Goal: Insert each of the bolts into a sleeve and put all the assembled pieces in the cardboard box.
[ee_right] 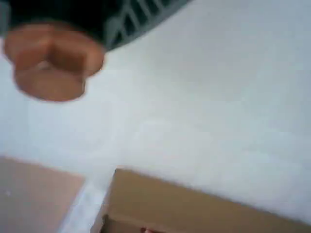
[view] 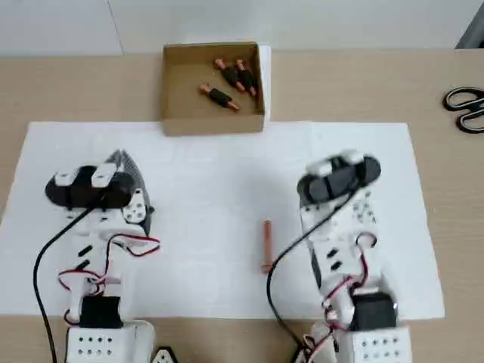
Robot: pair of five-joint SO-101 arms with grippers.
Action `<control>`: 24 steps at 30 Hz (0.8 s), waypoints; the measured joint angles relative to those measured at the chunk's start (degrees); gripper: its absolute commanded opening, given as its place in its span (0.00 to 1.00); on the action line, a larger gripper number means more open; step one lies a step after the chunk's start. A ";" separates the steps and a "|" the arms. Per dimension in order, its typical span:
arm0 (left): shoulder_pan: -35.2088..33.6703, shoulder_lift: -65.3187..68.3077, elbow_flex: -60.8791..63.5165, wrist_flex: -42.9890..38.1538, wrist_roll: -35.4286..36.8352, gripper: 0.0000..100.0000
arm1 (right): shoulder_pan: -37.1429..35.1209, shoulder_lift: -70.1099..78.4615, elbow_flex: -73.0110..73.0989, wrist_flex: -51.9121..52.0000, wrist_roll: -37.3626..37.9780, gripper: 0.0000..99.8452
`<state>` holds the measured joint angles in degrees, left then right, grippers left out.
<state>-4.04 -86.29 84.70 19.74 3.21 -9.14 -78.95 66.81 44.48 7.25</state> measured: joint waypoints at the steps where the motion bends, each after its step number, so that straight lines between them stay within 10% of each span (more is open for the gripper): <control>1: -0.44 -1.32 0.70 0.00 -0.09 0.01 | 0.09 4.75 -3.34 0.00 0.00 0.00; 24: -4.40 -16.97 8.26 2.90 0.09 0.01 | -12.40 108.84 -93.01 -19.78 0.35 0.00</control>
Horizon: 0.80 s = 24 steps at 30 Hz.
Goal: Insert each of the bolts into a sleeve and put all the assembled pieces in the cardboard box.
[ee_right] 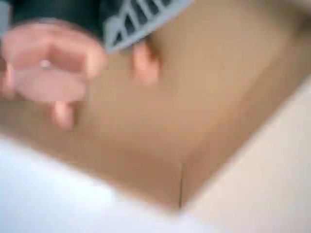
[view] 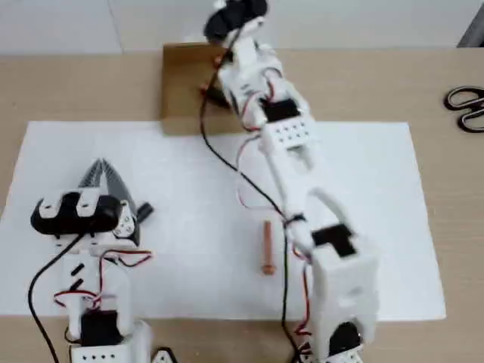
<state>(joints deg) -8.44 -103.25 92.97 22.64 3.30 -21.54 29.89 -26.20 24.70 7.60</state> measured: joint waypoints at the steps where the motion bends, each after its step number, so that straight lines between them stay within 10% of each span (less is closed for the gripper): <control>1: 0.00 0.00 0.00 0.00 0.00 0.01 | -0.18 2.81 -2.81 -1.14 0.00 0.00; 24: 0.00 0.00 0.00 0.00 0.00 0.01 | 0.70 40.44 -39.91 -3.08 0.18 0.01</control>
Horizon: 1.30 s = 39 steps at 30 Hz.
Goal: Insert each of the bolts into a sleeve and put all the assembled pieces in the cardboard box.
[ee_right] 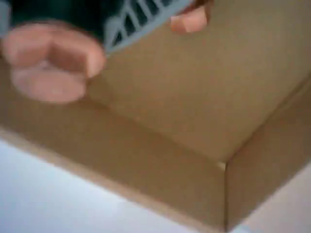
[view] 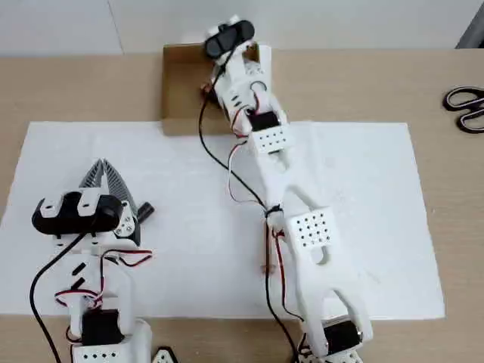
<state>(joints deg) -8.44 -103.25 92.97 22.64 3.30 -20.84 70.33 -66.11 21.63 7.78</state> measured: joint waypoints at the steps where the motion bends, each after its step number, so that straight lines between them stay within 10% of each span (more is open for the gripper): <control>1: 0.00 0.00 0.00 0.00 0.00 0.01 | 0.00 1.14 -1.41 0.00 0.00 0.01; 12: 0.00 0.00 0.00 0.00 0.00 0.01 | -3.16 8.00 -7.65 0.79 1.58 0.23; 23: 0.00 0.00 0.00 0.00 0.00 0.01 | -3.96 8.44 -13.45 6.95 1.67 0.23; 39: 0.00 0.00 3.34 0.00 -0.18 0.01 | -2.29 -7.03 -27.60 56.18 2.20 0.23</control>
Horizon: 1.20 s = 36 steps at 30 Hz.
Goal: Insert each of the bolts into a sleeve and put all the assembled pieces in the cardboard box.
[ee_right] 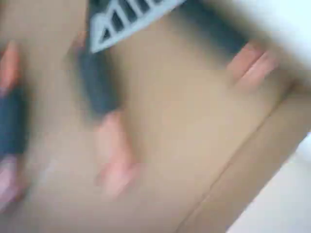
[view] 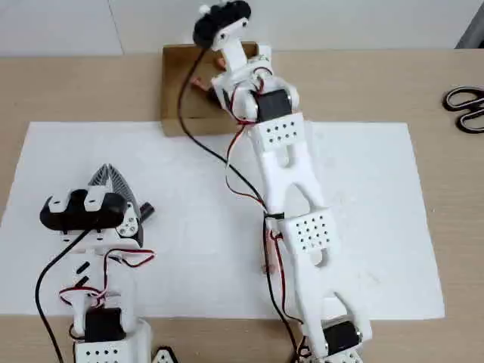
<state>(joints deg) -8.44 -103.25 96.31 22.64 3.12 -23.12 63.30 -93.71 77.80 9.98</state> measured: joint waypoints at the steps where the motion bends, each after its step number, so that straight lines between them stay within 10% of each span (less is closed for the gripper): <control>1: 0.00 0.00 0.18 0.00 0.09 0.01 | -0.62 -1.76 0.00 4.48 0.00 0.23; 7: 0.00 0.00 0.18 0.00 0.18 0.01 | -0.18 -6.24 0.62 18.20 0.00 0.23; 36: 0.00 0.00 0.18 0.53 0.18 0.01 | 1.14 -55.56 83.25 19.08 -3.25 0.23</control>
<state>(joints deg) -8.44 -103.25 96.48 23.16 3.30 -21.98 7.74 -10.46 96.88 6.73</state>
